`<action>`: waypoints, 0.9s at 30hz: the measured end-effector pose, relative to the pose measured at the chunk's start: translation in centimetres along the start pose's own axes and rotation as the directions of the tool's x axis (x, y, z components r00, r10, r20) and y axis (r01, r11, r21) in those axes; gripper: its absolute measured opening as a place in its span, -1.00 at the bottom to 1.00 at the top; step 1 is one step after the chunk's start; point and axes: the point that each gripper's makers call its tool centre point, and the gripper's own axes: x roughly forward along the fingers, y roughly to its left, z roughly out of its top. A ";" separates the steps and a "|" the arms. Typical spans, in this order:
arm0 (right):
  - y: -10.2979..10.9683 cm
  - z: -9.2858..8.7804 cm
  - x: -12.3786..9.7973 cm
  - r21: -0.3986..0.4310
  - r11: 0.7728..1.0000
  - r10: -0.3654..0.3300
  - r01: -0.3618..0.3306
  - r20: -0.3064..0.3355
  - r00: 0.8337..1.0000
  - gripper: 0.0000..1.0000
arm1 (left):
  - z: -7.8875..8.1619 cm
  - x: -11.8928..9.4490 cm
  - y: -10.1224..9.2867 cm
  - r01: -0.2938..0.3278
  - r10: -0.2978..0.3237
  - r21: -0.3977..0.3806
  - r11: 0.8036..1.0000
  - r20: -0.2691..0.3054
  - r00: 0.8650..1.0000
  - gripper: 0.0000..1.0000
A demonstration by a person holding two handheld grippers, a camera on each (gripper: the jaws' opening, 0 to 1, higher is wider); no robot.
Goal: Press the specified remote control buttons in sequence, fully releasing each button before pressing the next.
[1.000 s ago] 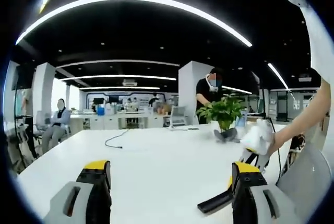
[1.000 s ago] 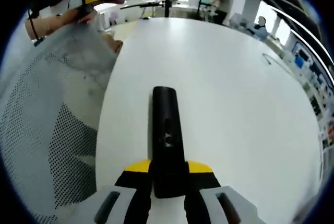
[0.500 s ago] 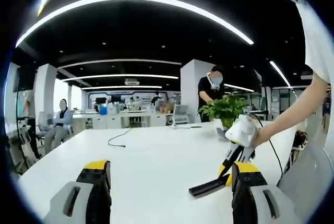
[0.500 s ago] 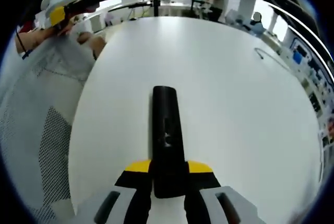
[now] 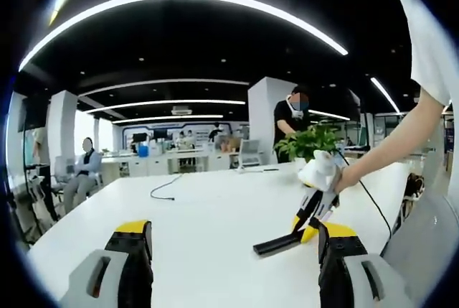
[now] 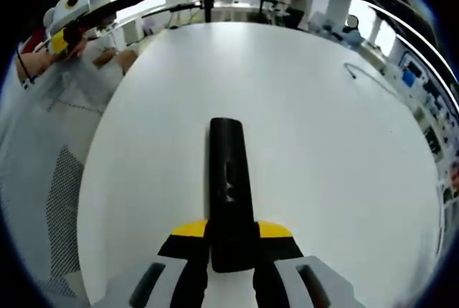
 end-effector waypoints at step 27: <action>-5.0 0.4 0.1 0.005 1.000 0.003 -0.002 -0.032 0.999 -0.59 | -0.4 -0.1 -0.2 0.004 -0.003 0.033 0.999 -0.046 0.999 1.00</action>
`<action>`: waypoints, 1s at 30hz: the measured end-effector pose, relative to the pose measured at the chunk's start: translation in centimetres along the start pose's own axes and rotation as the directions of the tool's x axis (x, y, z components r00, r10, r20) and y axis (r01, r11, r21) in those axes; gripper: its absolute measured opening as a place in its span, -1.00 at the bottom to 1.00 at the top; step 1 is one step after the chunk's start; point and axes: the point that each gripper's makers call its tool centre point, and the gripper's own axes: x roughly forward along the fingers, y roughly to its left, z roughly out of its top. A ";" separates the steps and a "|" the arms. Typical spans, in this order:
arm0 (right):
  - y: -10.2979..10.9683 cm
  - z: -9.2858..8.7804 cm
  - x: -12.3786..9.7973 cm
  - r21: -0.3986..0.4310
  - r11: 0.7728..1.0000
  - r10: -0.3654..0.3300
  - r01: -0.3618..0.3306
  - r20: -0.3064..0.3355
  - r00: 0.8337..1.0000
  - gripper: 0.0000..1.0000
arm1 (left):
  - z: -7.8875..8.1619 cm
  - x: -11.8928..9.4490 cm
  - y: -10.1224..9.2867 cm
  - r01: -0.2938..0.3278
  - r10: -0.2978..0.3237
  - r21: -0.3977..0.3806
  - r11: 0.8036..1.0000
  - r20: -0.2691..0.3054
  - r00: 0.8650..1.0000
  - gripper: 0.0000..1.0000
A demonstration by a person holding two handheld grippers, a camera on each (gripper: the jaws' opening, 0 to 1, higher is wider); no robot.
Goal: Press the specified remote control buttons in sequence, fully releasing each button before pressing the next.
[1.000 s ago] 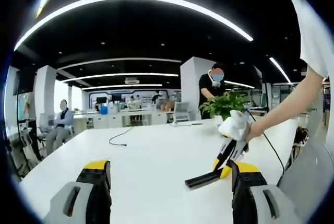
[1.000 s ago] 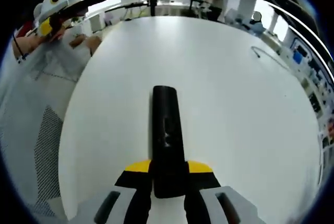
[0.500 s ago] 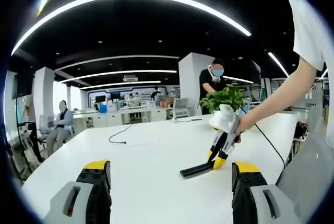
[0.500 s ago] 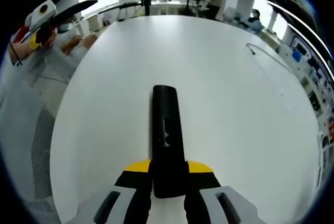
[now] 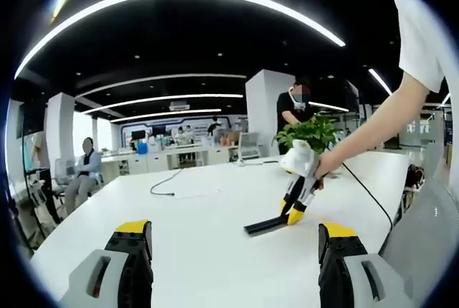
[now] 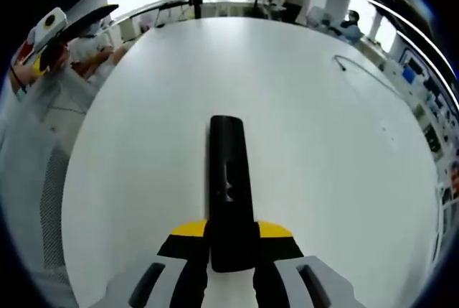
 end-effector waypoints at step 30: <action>-1.7 0.6 -0.2 0.234 0.972 -0.019 -0.030 0.204 0.979 -0.43 | -0.5 0.2 0.2 -0.009 0.009 -0.006 1.000 -0.019 1.000 1.00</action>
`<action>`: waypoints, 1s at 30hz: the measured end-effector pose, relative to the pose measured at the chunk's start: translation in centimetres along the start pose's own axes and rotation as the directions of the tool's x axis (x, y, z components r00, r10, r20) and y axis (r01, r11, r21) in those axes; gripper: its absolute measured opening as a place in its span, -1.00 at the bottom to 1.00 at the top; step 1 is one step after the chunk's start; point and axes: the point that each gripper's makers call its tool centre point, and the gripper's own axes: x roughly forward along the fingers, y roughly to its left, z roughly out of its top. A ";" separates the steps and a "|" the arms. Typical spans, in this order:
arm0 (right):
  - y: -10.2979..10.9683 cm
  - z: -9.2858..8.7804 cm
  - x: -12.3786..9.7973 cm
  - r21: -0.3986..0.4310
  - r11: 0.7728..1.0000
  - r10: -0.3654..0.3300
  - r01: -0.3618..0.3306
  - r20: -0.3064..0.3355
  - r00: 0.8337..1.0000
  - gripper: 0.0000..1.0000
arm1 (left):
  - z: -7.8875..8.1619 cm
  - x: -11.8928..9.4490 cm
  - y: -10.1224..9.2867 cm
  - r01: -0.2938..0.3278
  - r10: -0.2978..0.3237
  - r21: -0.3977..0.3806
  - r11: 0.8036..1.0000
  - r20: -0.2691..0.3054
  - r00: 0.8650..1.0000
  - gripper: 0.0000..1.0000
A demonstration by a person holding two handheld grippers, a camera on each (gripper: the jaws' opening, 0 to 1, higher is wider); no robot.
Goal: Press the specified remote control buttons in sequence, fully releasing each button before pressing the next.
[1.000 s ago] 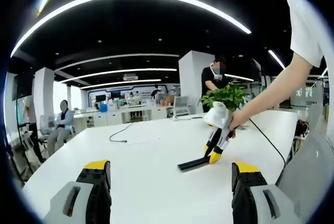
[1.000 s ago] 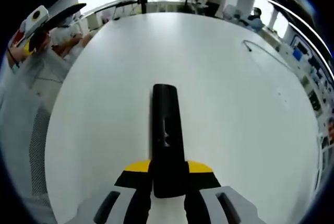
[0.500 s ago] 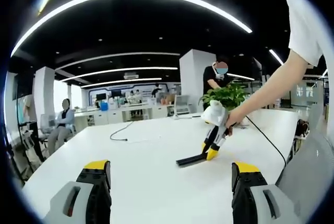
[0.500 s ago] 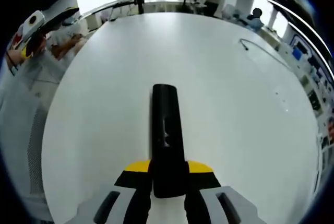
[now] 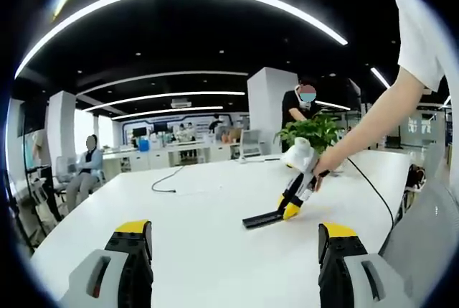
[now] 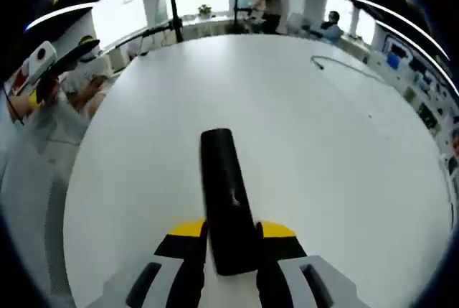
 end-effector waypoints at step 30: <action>0.9 3.2 -9.2 0.300 0.880 -0.468 0.368 0.418 0.779 0.98 | -0.4 0.0 -0.2 0.008 -0.008 -0.002 1.000 -0.017 1.000 1.00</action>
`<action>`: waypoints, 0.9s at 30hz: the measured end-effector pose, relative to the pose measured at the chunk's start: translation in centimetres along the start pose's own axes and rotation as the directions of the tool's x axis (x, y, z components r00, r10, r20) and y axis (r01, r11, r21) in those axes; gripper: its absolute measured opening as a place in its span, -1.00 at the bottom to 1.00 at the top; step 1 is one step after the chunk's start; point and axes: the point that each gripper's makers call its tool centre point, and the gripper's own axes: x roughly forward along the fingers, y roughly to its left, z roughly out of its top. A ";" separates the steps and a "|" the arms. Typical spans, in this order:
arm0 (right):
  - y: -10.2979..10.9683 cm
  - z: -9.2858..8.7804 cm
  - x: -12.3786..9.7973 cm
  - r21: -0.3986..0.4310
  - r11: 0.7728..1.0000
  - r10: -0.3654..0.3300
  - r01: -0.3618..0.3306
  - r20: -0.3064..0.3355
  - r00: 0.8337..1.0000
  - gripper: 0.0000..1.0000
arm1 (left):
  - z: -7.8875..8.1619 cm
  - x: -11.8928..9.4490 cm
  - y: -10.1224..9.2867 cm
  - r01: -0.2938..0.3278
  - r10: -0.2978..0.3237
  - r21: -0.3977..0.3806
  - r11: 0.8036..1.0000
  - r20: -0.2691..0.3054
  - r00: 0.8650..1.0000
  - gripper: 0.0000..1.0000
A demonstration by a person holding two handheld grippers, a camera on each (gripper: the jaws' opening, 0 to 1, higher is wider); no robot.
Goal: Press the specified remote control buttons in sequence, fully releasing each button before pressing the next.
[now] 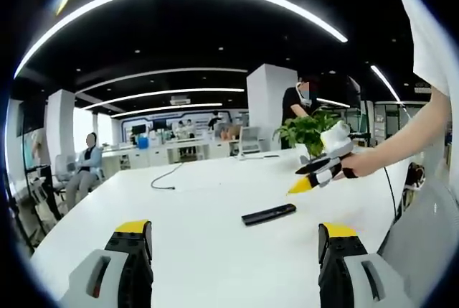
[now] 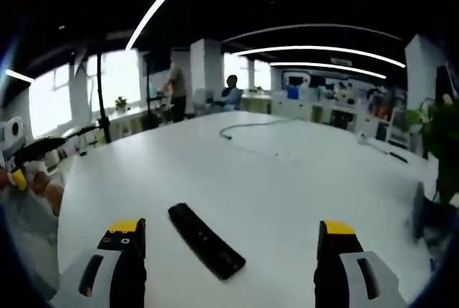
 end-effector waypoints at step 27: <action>3.9 1.6 -10.7 0.026 0.993 -0.116 0.113 0.173 0.978 0.98 | -0.2 0.1 -0.3 0.014 -0.014 -0.007 1.000 -0.011 1.000 0.99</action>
